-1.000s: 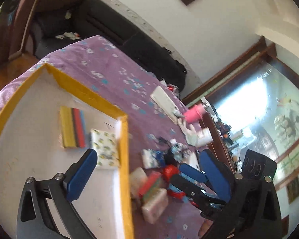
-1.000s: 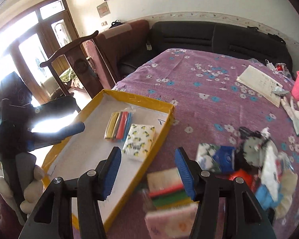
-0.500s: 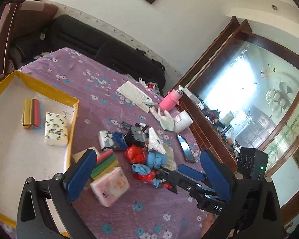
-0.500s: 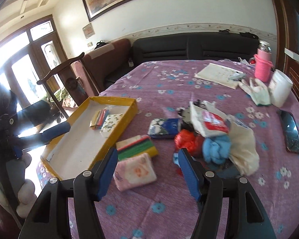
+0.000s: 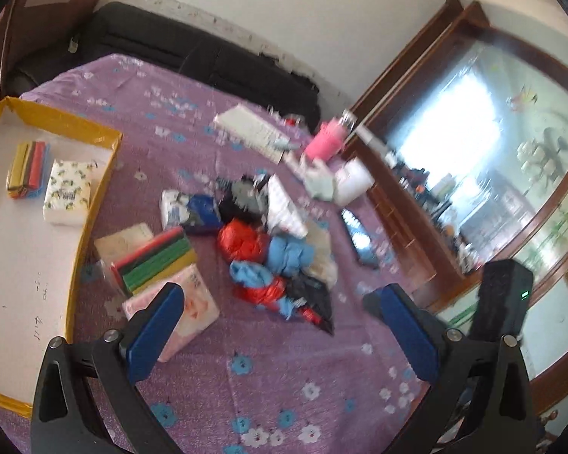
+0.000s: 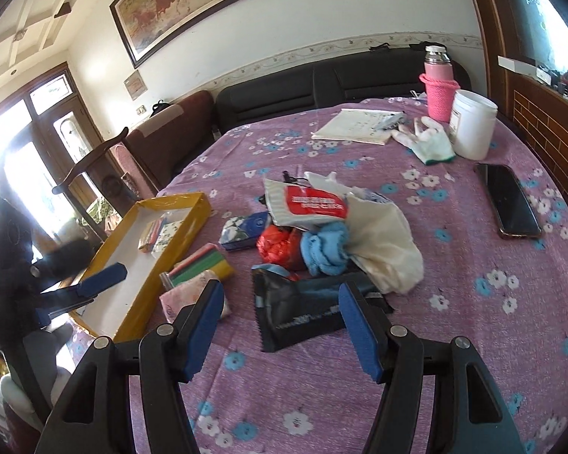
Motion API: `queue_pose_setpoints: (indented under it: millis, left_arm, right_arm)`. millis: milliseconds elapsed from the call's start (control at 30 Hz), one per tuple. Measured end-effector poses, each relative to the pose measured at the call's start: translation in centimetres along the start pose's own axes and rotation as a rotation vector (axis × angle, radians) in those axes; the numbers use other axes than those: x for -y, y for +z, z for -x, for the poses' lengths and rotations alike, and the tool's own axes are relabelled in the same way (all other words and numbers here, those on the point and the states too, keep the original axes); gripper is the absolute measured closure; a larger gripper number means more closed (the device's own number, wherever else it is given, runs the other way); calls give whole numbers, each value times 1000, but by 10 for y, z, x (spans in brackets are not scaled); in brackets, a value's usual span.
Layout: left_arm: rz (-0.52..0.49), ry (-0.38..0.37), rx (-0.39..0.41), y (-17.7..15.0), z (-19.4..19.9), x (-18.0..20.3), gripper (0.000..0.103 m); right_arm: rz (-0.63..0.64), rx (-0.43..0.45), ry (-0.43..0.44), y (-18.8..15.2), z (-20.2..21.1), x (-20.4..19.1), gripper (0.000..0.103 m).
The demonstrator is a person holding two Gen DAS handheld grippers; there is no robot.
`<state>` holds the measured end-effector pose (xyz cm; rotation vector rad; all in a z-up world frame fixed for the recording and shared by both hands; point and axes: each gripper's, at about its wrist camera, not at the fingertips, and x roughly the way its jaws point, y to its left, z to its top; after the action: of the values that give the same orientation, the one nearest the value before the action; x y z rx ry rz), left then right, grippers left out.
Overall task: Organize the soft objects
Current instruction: 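Withdraw both open tools from the tray back toward the pile, then grasp the pink tissue pack with the left tool while the right tool grasps the white cloth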
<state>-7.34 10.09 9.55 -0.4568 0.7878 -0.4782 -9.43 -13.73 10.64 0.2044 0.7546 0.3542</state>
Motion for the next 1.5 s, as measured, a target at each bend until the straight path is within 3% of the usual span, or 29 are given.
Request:
queue_pose_setpoints:
  millis: [133,200,267,367,433,500,567,667,733,867,1000,1133,1300,1433,1500]
  left_arm:
    - [-29,80,-92,-9,-26,-4,0]
    - [-61,167,-125,-11,-37,-4,0]
    - [-129,278,-160,-13,-49,-2,0]
    - [-243,351,-209,-15,-71,-2,0]
    - [-267,397,-238,-15,-84,-8,0]
    - [-223,391,-288,-15,-93,-18,0]
    - [-169,281,-334,-21,-94,-21,0]
    - [-181,146,-389,-37,-89,-9,0]
    - [-210,134,-389,-46,-81,-2,0]
    - [-239,192,-314,-55,-70,-3,0]
    - [-228,277,-348,-60,-82,-10,0]
    - [-263,343,-316,-66,-83,-1,0]
    - [-296,419,-293,-72,-95,11,0]
    - [-343,477,-304,-76,-102,17,0]
    - [-337,465,-304,-75,-100,15,0]
  right_arm:
    - [-34,1,-18,-2,1,16,35]
    - [-49,0,-26,-4,0,22,35]
    - [-61,-6,-38,-6,-2,29,35]
    - [-78,-19,-49,-9,-4,36,35]
    - [-90,-20,-50,-10,-3,41,35]
    - [-95,-16,-51,-10,-1,43,35]
    - [-93,-12,-58,-11,1,45,35]
    - [-103,-13,-62,-12,2,50,34]
    - [-114,-10,-65,-12,3,55,34]
    - [-126,10,-42,-14,3,58,30]
    - [-104,-31,-3,-19,-7,53,24]
    - [-129,-42,-76,-18,-7,59,24]
    - [-192,-65,-68,-10,-7,82,24]
    - [-133,-76,-141,6,-18,83,24]
    - [-106,-87,-173,16,-29,83,24]
